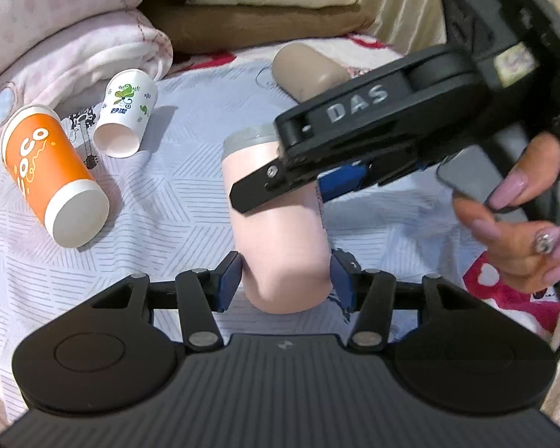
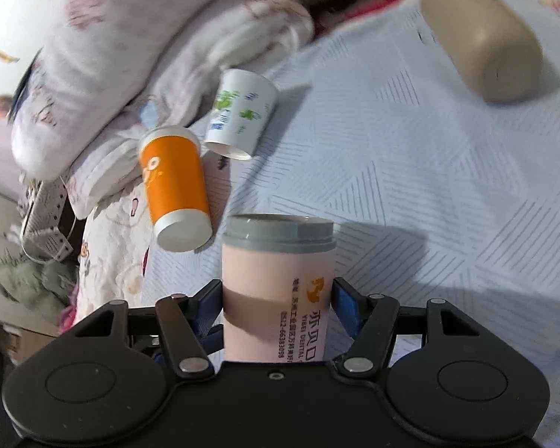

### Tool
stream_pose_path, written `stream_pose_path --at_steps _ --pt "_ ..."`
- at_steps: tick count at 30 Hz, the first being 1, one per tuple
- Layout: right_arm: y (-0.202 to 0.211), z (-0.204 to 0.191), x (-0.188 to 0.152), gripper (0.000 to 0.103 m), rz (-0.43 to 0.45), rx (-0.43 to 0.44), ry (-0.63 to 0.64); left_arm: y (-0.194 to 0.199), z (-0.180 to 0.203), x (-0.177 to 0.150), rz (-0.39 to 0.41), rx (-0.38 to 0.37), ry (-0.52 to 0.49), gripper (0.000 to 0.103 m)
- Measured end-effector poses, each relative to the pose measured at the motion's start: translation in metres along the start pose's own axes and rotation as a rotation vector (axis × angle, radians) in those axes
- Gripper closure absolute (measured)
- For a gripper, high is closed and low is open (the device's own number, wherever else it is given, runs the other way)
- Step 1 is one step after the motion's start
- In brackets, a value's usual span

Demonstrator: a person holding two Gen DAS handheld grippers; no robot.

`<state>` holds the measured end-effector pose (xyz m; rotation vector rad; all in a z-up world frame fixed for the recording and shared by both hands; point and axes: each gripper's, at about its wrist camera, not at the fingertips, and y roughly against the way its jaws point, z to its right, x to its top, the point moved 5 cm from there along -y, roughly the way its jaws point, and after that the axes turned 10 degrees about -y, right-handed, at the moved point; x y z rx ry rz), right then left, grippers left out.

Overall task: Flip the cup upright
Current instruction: 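Lift and rotate the pink cup with the right gripper until its grey rim points up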

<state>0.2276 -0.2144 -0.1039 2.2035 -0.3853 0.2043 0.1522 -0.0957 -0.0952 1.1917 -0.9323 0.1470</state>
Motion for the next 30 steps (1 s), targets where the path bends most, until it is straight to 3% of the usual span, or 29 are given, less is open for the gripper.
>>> stream_pose_path --at_steps 6,16,19,24,30 --pt "0.016 -0.013 -0.015 0.035 0.099 -0.044 0.128 0.003 -0.005 -0.011 0.089 -0.030 0.047 0.054" --pt "0.016 -0.052 -0.025 0.035 0.273 -0.131 0.411 -0.001 -0.021 -0.009 0.205 0.008 0.047 0.054" --pt "0.014 -0.056 -0.022 0.035 0.318 -0.138 0.436 -0.006 -0.025 -0.007 0.237 0.042 0.028 0.054" --pt "0.007 -0.056 -0.016 0.035 0.339 -0.117 0.414 -0.009 -0.038 -0.009 0.257 0.037 0.033 0.054" --pt "-0.007 -0.064 -0.018 0.035 0.385 -0.142 0.515 -0.015 -0.047 -0.009 0.263 0.078 0.055 0.055"
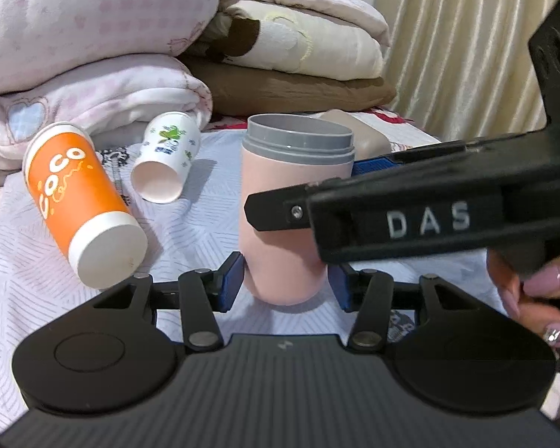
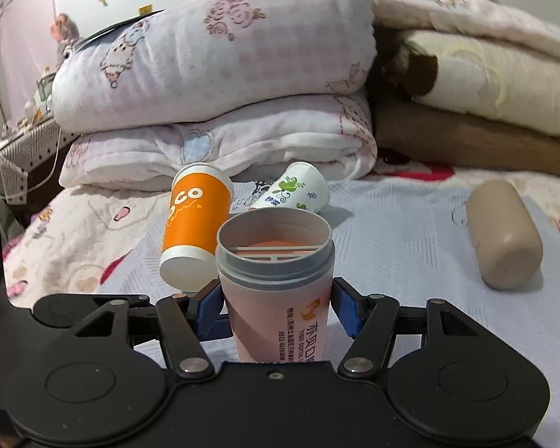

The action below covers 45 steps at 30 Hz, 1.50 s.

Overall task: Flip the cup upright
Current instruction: 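Lift and rotate the pink cup with the right gripper until its grey rim points up, then lower the upright pink cup onto the sheet and open the right gripper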

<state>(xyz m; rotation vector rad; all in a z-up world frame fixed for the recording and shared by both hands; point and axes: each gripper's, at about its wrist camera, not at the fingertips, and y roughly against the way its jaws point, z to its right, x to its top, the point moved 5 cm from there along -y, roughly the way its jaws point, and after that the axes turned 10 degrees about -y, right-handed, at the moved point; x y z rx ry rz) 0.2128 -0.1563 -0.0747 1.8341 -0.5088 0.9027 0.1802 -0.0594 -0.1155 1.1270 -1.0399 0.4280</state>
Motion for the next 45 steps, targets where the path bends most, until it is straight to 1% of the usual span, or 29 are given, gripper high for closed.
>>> stream_pose_path --at_steps 3,10,11,13,15,20,25,29,32,35,37,38,41,45 --pt "-0.004 -0.004 -0.002 0.035 0.027 0.009 0.049 -0.003 -0.006 -0.002 -0.004 -0.007 0.021 0.055" --pt "-0.009 -0.004 -0.005 0.035 0.017 -0.019 0.073 -0.008 -0.005 -0.008 -0.013 0.003 0.024 0.057" --pt "-0.009 -0.003 -0.005 0.035 0.018 -0.026 0.076 -0.008 -0.006 -0.008 -0.012 0.000 0.034 0.057" --pt "-0.008 -0.001 -0.005 0.035 0.024 -0.044 0.077 -0.008 -0.009 -0.009 0.021 -0.020 0.075 0.057" --pt "-0.008 -0.001 -0.005 0.035 0.031 -0.064 0.091 -0.008 -0.012 -0.010 0.022 -0.017 0.101 0.057" --pt "-0.008 -0.005 -0.006 0.035 0.026 -0.065 0.123 -0.010 -0.009 -0.012 0.016 -0.011 0.081 0.057" --pt "-0.007 -0.001 -0.005 0.035 0.011 -0.056 0.060 -0.011 -0.007 -0.012 -0.001 -0.025 0.077 0.057" --pt "-0.007 -0.001 -0.006 0.035 0.008 -0.058 0.052 -0.012 -0.007 -0.013 -0.011 -0.020 0.075 0.057" --pt "-0.011 0.001 -0.006 0.035 -0.016 -0.062 0.027 -0.014 -0.008 -0.015 -0.025 -0.015 0.075 0.057" --pt "-0.011 0.001 -0.008 0.035 -0.022 -0.056 0.027 -0.012 -0.008 -0.014 -0.015 -0.015 0.070 0.057" --pt "-0.010 0.001 -0.007 0.033 -0.024 -0.052 0.020 -0.012 -0.009 -0.014 -0.015 -0.018 0.074 0.057" --pt "-0.010 0.001 -0.007 0.030 -0.025 -0.048 0.013 -0.012 -0.009 -0.014 -0.019 -0.015 0.075 0.057" --pt "-0.008 0.002 -0.006 0.029 -0.024 -0.045 -0.003 -0.012 -0.011 -0.014 -0.046 -0.005 0.080 0.057" --pt "-0.007 0.004 -0.004 0.029 -0.048 -0.033 -0.029 -0.005 -0.010 -0.011 -0.081 0.004 0.052 0.057"
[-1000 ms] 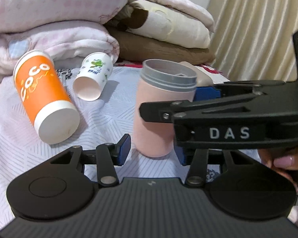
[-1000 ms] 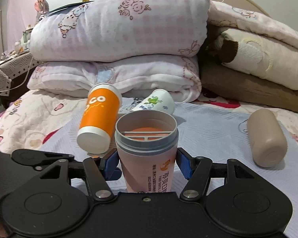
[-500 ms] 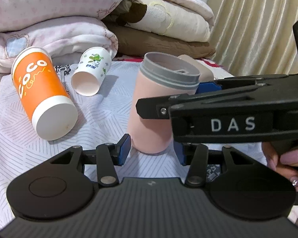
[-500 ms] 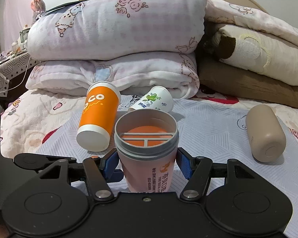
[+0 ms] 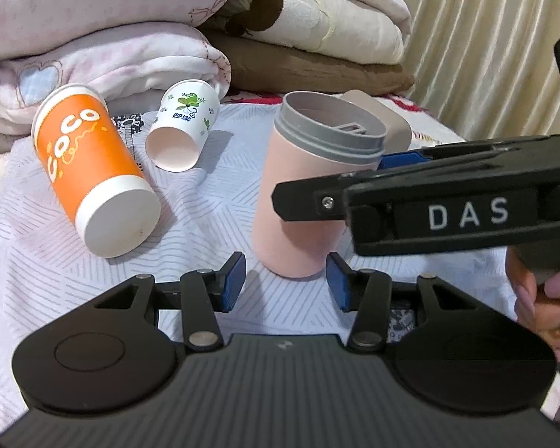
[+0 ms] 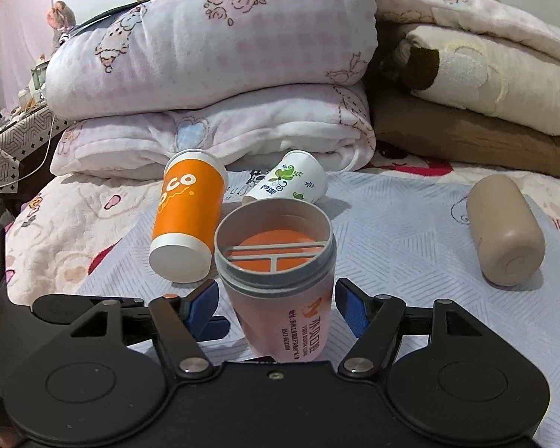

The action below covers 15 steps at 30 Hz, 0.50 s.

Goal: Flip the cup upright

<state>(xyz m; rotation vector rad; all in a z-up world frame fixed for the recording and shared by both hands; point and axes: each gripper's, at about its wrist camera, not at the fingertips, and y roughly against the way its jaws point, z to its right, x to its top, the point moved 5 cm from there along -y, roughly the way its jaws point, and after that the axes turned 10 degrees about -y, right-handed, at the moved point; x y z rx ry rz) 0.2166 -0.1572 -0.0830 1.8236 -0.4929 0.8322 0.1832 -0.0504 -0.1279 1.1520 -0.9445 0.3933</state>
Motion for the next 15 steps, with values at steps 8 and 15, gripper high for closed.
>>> stream_pose_path --at_steps 8,15 --pt "0.036 0.002 0.002 0.023 0.019 -0.034 -0.020 0.043 0.011 0.002 -0.036 0.023 -0.019 0.055" --pt "0.108 -0.006 0.004 0.023 0.131 -0.042 -0.094 0.097 0.019 0.019 0.023 0.072 -0.017 0.054"
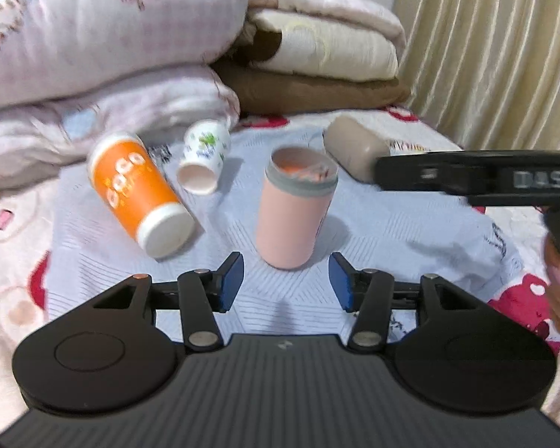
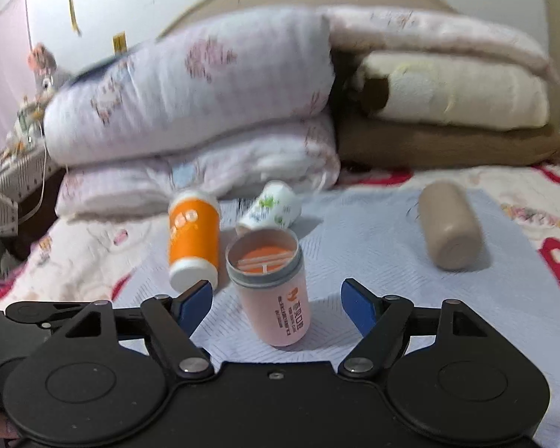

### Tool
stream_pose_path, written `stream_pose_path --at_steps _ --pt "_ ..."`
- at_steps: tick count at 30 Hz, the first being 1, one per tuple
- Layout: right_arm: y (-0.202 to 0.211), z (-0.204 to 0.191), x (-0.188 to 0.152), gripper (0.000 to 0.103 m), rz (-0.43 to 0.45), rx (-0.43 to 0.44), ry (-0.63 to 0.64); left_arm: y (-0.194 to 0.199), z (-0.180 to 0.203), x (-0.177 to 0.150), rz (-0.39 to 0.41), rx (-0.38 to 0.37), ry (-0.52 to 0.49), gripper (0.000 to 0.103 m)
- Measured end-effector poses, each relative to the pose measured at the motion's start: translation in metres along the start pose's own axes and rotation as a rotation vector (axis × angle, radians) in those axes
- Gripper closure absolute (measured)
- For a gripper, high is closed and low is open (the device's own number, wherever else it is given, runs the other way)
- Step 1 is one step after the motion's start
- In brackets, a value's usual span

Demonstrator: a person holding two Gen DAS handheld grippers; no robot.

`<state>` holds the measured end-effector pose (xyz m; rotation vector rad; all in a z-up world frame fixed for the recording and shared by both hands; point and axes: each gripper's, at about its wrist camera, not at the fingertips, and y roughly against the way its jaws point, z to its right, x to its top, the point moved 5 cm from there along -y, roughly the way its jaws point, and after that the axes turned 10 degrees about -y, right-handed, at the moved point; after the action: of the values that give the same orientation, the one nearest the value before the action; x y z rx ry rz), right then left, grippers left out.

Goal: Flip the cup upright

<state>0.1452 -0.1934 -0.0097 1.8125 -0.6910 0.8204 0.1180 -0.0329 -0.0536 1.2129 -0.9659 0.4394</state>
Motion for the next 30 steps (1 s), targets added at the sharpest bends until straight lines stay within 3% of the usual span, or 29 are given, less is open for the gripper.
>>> stream_pose_path --at_steps 2,9,15,20,26,30 --pt "0.025 -0.002 0.002 0.023 0.049 -0.017 0.012 0.018 0.001 0.005 0.033 0.050 -0.004 0.054" --pt "0.074 0.007 0.005 0.023 0.111 -0.068 -0.012 0.069 0.005 0.020 0.084 0.096 0.022 0.054" --pt "0.108 0.000 -0.014 0.023 0.152 -0.094 -0.010 0.105 0.005 0.015 0.120 0.128 0.039 0.054" --pt "0.125 -0.008 -0.032 0.023 0.174 -0.100 -0.017 0.122 0.004 0.004 0.149 0.194 0.049 0.054" --pt "0.128 -0.016 -0.053 0.019 0.182 -0.110 -0.014 0.129 0.008 -0.010 0.158 0.212 0.042 0.053" --pt "0.121 -0.018 -0.066 0.008 0.158 -0.096 -0.050 0.130 0.013 -0.016 0.148 0.221 0.020 0.051"
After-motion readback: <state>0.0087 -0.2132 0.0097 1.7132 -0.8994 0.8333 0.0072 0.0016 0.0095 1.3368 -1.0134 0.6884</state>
